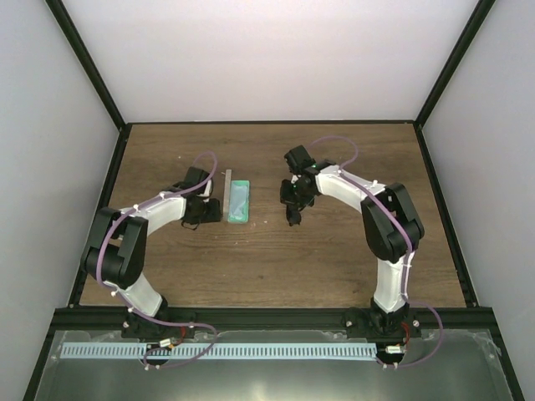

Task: Organize the sunglasses
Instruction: Pick up the sunglasses from the center of the board.

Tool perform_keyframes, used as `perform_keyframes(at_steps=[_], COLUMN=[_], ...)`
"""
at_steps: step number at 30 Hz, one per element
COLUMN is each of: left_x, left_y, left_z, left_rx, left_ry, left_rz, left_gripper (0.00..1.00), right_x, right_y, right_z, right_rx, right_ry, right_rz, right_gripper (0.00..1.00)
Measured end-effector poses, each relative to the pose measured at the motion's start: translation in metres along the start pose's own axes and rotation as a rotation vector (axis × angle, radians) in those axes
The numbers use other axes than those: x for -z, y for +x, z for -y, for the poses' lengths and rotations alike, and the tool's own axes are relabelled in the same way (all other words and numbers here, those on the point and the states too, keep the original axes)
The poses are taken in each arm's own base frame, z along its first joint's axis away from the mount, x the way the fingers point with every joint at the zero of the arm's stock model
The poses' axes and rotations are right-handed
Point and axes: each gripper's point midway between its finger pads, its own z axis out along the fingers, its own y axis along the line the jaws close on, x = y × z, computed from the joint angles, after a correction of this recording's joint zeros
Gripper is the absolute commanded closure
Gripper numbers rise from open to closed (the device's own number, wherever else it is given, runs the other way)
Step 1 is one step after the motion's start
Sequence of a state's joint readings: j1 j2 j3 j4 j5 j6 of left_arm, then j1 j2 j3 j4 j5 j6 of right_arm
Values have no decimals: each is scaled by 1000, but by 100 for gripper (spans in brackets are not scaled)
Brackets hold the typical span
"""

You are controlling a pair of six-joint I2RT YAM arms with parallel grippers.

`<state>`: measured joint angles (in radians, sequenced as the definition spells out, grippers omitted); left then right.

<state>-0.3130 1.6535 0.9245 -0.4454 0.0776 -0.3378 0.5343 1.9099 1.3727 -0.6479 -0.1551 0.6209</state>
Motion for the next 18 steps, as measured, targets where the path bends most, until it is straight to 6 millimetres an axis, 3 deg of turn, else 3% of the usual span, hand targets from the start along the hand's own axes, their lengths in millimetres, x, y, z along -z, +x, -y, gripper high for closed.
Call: perform_keyframes(at_steps=[11,18], left_x=[-4,-6], left_y=[12,15], left_z=[-4,-5], left_rx=[1,-2], left_ry=[-6,-5], left_rz=[-28,-31], left_gripper=[46,46], right_x=[-14,-23], right_y=[-9,-16], right_z=[-51,-73], right_rx=[61,69], right_ry=[-79,-111], right_rz=[-9,-14], right_gripper=[99,99])
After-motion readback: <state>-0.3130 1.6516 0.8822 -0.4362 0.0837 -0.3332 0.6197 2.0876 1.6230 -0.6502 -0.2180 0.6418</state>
